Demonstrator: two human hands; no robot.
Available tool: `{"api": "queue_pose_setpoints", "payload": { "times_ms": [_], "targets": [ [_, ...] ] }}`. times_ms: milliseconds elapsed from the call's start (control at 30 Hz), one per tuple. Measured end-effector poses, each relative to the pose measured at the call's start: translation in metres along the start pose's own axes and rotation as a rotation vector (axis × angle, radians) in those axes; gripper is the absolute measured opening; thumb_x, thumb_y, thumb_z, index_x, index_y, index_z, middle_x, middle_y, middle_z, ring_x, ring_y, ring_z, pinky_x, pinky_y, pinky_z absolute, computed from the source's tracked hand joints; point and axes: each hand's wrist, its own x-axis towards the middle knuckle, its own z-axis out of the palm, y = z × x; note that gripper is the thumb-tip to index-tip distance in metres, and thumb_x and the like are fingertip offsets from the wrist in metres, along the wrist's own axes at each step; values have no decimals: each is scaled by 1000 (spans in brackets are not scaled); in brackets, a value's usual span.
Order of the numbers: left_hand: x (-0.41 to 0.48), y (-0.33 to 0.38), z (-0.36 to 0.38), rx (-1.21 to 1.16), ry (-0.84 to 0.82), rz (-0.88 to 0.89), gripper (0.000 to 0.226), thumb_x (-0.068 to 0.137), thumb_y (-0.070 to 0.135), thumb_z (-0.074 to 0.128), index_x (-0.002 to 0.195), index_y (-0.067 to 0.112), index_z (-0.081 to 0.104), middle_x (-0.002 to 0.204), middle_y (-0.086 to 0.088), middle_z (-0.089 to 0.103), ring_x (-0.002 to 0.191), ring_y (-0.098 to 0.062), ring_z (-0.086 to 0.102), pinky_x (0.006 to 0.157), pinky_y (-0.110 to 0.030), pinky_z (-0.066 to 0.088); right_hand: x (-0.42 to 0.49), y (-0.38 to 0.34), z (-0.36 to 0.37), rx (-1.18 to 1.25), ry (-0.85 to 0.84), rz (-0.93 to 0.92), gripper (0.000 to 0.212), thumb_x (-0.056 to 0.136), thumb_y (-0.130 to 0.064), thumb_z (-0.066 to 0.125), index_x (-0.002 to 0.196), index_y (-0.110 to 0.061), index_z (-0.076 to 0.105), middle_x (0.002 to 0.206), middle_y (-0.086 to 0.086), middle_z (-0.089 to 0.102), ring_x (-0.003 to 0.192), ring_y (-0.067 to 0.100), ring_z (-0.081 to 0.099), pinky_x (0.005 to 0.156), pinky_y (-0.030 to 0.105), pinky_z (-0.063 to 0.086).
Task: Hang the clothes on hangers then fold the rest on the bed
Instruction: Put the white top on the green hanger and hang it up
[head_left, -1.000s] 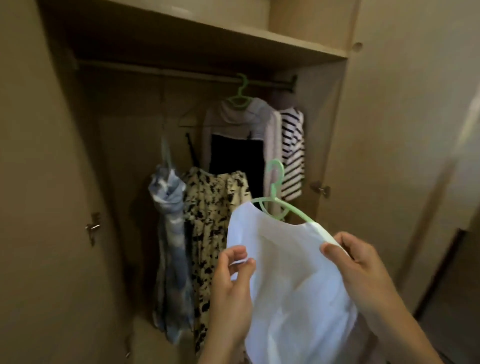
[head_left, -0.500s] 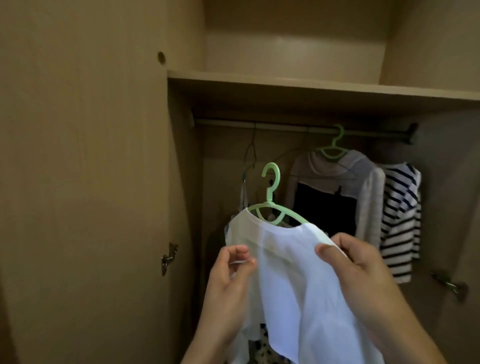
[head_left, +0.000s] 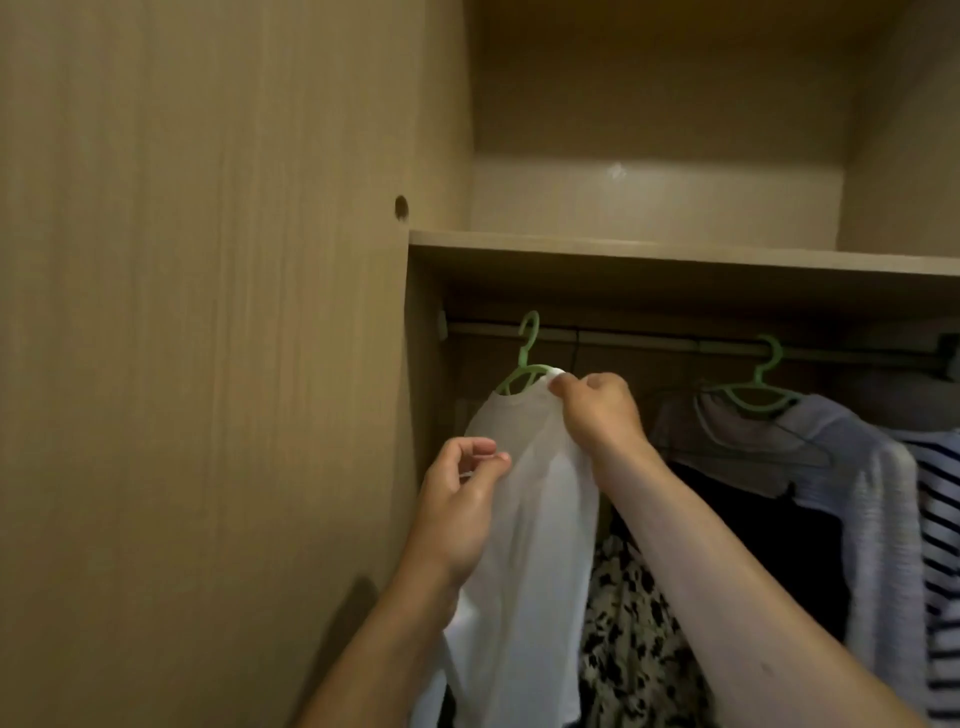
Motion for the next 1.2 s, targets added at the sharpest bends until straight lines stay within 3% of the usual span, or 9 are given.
{"api": "queue_pose_setpoints", "payload": {
  "times_ms": [167, 300, 367, 567, 733, 833, 933, 1100, 1200],
  "targets": [
    [20, 0, -11, -15, 32, -24, 13, 100, 31, 56, 111, 26, 60, 109, 0, 63, 94, -12, 61, 67, -23, 46, 57, -14, 43, -118, 61, -42, 29, 101, -43, 54, 102, -14, 60, 80, 0, 55, 67, 15, 51, 56, 29, 35],
    [33, 0, -21, -11, 87, -35, 13, 100, 33, 54, 112, 29, 58, 107, 6, 62, 91, -7, 59, 62, -19, 43, 87, -20, 66, -173, 60, -61, 30, 103, -41, 49, 111, -12, 58, 93, 4, 60, 87, 22, 63, 74, 37, 53],
    [37, -2, -26, -16, 119, -25, 13, 100, 33, 54, 111, 30, 59, 108, 7, 62, 95, -6, 59, 64, -19, 42, 98, -19, 76, -193, 60, -64, 28, 104, -40, 48, 109, -14, 56, 94, 4, 60, 91, 24, 64, 81, 41, 55],
    [44, -9, -29, -6, 166, -36, 11, 100, 34, 54, 109, 33, 60, 114, 8, 63, 107, -8, 57, 79, -25, 44, 120, 6, 94, -337, 2, -25, 27, 104, -40, 49, 108, -15, 58, 89, 3, 61, 74, 17, 60, 65, 31, 49],
    [42, -9, -20, 15, 133, -55, 12, 101, 32, 53, 110, 31, 60, 115, 6, 62, 109, -11, 57, 90, -31, 43, 122, 27, 92, -443, -70, -16, 28, 103, -43, 51, 110, -17, 56, 88, 2, 60, 73, 15, 59, 70, 32, 52],
    [38, -10, -15, 26, 131, -62, 11, 101, 32, 54, 109, 31, 61, 114, 5, 63, 109, -12, 58, 91, -33, 45, 118, 31, 83, -499, -90, -32, 33, 100, -47, 55, 114, -18, 57, 91, 3, 62, 83, 20, 64, 78, 37, 56],
    [31, -9, -5, 43, 134, -60, 10, 100, 32, 55, 107, 31, 62, 112, 4, 64, 109, -13, 58, 84, -30, 46, 110, 33, 71, -551, -85, -48, 41, 97, -54, 56, 116, -17, 58, 95, 3, 63, 86, 21, 64, 76, 36, 52],
    [15, 1, 14, 50, 145, -63, 8, 100, 31, 55, 104, 30, 62, 112, 2, 64, 107, -14, 59, 77, -28, 44, 89, 30, 51, -571, -7, -188, 62, 94, -54, 59, 139, -14, 45, 132, 11, 57, 121, 31, 57, 97, 49, 47],
    [-7, 8, 24, 58, 166, -55, 8, 100, 31, 55, 103, 29, 62, 110, 3, 65, 105, -13, 60, 74, -27, 44, 59, 30, 33, -483, -21, -314, 60, 93, -52, 59, 140, -17, 43, 137, 8, 54, 124, 29, 55, 102, 54, 45]
  ]
}}
